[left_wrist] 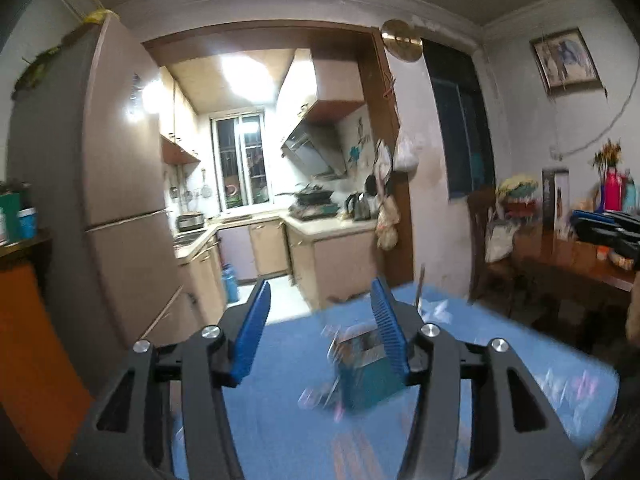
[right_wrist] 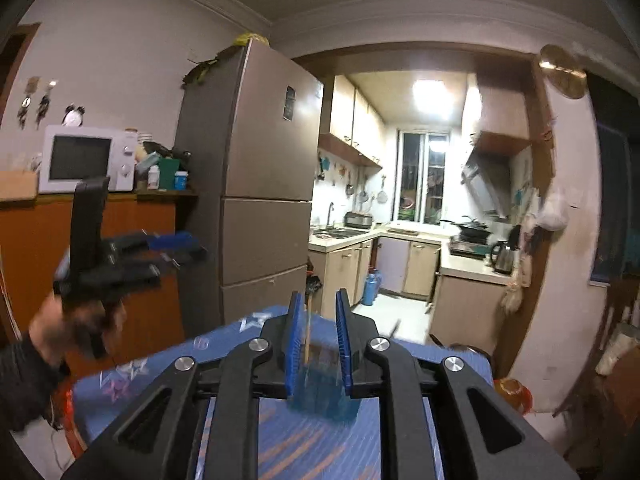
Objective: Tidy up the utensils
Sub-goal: 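Move both open grippers back to the remaining chopsticks on the table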
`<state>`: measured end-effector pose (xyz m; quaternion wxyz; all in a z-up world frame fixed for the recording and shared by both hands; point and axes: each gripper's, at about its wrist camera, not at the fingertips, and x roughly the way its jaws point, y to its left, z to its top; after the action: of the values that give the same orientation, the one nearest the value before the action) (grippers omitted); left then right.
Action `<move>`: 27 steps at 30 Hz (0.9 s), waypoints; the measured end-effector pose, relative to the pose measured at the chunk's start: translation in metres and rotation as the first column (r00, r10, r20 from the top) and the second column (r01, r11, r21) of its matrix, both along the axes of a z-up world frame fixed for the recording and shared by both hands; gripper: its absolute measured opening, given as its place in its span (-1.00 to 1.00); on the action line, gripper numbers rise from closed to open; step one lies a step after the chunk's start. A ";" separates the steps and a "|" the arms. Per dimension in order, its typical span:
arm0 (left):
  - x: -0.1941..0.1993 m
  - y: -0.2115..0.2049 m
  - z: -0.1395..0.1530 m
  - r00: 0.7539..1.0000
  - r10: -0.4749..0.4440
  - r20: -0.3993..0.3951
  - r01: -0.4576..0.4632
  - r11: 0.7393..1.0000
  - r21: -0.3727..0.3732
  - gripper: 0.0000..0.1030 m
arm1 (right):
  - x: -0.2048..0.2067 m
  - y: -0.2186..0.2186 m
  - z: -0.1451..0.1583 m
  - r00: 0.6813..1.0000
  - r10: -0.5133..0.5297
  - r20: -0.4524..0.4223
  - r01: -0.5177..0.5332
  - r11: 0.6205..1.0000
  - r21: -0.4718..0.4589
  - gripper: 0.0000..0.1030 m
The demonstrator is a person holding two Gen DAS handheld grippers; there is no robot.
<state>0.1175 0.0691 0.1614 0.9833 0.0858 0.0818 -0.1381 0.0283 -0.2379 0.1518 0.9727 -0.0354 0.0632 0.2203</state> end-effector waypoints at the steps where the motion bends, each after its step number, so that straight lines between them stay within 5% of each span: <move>1: -0.008 0.008 -0.011 1.000 0.012 -0.020 -0.012 1.000 0.001 -0.03 | -0.013 0.000 -0.020 1.000 -0.016 -0.019 0.017 1.000 0.003 -0.67; 4: -0.034 0.034 -0.071 0.990 0.056 -0.132 -0.056 0.998 0.006 -0.02 | -0.042 0.006 -0.086 0.991 -0.098 -0.096 0.098 0.995 -0.008 -0.67; 7: -0.042 0.048 -0.150 0.943 0.061 -0.326 -0.074 0.997 -0.028 -0.03 | -0.050 0.009 -0.142 0.965 -0.172 -0.198 0.175 0.984 -0.003 -0.67; 11: -0.043 0.037 -0.206 0.895 0.026 -0.446 -0.043 0.999 -0.027 -0.03 | -0.045 0.022 -0.198 0.923 -0.200 -0.329 0.195 0.980 -0.048 -0.67; 27: -0.030 0.018 -0.245 0.852 0.000 -0.524 0.003 1.000 0.005 -0.03 | -0.023 0.049 -0.236 0.851 -0.320 -0.416 0.297 0.947 -0.121 -0.67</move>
<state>0.0872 0.0871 -0.0838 0.9236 0.0478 0.3466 -0.1570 0.0053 -0.1894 -0.0838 0.9561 -0.0006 0.2865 0.0621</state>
